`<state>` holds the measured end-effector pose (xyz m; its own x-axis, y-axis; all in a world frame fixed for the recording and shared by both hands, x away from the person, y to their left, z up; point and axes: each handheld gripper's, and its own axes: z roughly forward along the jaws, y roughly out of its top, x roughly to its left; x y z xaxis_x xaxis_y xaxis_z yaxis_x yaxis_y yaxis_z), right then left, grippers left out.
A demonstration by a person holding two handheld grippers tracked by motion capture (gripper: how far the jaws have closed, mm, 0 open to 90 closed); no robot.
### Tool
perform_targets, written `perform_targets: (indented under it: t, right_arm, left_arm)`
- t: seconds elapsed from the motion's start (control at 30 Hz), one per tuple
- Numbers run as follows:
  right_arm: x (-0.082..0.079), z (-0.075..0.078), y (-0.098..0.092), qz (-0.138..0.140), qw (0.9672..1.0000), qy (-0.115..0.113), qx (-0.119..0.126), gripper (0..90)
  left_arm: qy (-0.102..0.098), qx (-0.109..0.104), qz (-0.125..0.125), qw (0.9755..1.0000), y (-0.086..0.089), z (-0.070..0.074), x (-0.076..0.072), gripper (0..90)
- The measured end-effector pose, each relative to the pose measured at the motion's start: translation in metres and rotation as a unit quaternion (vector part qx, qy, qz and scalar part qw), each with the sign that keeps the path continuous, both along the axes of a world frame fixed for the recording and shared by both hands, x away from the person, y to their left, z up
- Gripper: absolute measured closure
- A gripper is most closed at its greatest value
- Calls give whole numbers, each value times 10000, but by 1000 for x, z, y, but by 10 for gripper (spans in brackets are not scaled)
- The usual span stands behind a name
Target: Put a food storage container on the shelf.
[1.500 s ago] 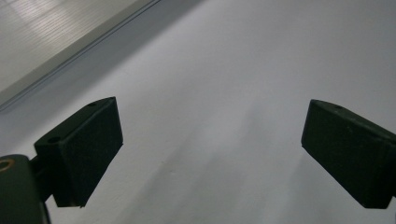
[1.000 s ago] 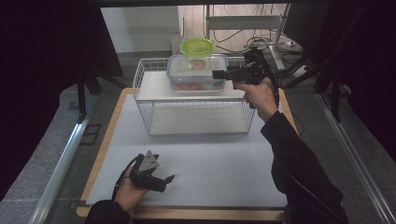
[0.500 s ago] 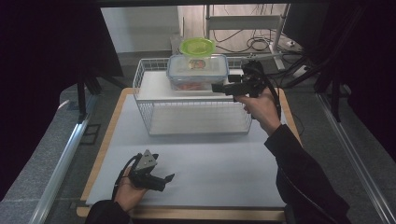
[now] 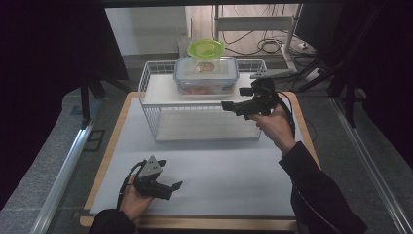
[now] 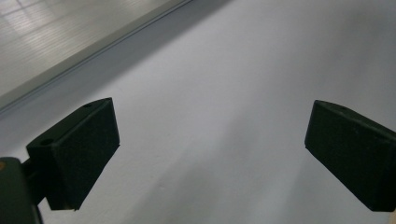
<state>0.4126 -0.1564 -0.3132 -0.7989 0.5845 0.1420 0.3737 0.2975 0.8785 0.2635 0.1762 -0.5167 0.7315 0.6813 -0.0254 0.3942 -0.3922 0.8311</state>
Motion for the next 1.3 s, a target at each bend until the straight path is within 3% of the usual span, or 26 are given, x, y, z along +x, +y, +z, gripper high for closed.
perform_targets:
  t: [0.4, 0.93, 1.3]
  right_arm:
    - [-12, -22, -1, 48, 9996, -225, -179, 52]
    - [-21, -65, -10, -79, 9987, -200, -453, 52]
    - [-33, -89, -15, -68, 9976, -351, -597, 31]
  left_arm:
    - [-58, 71, -27, 10000, 0, 0, 0, 29]
    - [-43, 83, -13, 10000, -1, -1, 0, 29]
    - [-42, 139, -11, 9999, -1, -1, 0, 29]
